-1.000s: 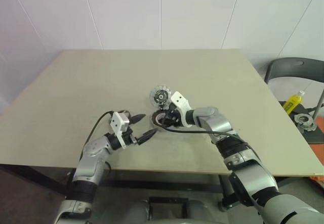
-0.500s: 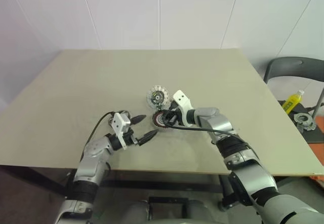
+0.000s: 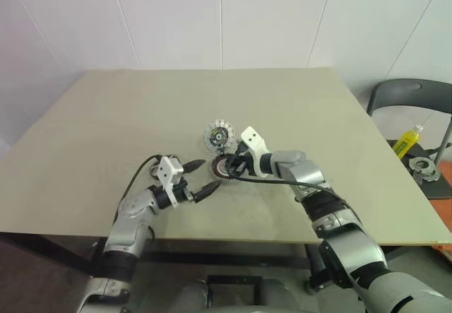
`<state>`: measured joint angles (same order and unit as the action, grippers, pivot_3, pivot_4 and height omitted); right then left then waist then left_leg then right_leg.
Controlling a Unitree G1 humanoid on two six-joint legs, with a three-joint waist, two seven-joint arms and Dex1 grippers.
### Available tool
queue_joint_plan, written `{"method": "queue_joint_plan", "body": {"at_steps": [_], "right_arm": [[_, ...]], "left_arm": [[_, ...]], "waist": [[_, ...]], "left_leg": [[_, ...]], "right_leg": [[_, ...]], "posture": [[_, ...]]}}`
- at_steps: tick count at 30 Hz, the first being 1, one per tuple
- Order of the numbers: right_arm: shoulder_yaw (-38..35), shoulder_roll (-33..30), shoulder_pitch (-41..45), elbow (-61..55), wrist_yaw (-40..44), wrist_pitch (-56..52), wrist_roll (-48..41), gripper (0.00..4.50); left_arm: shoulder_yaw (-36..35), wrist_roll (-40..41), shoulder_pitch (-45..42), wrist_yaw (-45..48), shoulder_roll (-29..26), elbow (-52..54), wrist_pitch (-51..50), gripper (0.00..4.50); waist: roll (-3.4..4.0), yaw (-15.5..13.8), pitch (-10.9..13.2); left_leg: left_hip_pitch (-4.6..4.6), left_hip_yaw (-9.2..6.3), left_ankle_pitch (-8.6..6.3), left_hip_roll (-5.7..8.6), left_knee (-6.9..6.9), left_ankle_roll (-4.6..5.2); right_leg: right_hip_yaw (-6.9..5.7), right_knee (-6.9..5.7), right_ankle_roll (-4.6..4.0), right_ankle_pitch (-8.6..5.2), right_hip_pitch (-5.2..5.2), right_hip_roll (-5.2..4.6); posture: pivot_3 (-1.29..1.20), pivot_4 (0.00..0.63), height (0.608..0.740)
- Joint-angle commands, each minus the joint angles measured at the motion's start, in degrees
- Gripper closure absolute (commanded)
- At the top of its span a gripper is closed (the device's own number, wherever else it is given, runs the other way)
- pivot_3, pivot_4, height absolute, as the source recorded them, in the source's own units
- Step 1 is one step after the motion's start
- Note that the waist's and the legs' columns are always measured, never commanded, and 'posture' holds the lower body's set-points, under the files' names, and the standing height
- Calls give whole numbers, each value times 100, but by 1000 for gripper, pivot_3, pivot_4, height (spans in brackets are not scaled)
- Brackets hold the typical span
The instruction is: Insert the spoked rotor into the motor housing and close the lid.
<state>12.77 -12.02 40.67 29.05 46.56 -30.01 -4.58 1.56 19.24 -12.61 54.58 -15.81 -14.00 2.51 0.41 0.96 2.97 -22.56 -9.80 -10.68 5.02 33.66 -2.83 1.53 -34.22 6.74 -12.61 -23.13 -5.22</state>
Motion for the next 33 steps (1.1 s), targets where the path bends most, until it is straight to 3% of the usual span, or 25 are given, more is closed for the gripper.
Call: {"method": "queue_joint_plan", "body": {"at_steps": [1,11,25,33], "right_arm": [[165,2,-146,-368,358,-250,-137,4493],[335,-129,-316,-631,457,-290,-49,4493],[-681,320,291,418,-772,990,-343,4493],[-836,334,273,200,-353,1114,-590,4493]], "left_arm": [[44,-3,-156,9,-17,126,-12,0],[29,-37,-253,89,-2,-112,106,0],[45,-93,-312,172,38,-295,215,0],[-48,-9,-272,151,68,-188,111,0]], "waist": [[0,-3,0],[-1,-5,0],[2,-23,1],[3,6,2]], "left_leg": [[0,0,0,0,-3,0],[8,2,0,0,-10,0],[6,2,1,2,1,0],[16,2,14,-1,-45,14]], "right_leg": [[0,0,0,0,-1,0],[0,-2,0,0,0,0],[-1,-2,0,1,9,-1],[2,-4,0,2,-9,3]], "posture": [[0,0,740],[0,0,740],[0,0,740],[0,0,740]]}}
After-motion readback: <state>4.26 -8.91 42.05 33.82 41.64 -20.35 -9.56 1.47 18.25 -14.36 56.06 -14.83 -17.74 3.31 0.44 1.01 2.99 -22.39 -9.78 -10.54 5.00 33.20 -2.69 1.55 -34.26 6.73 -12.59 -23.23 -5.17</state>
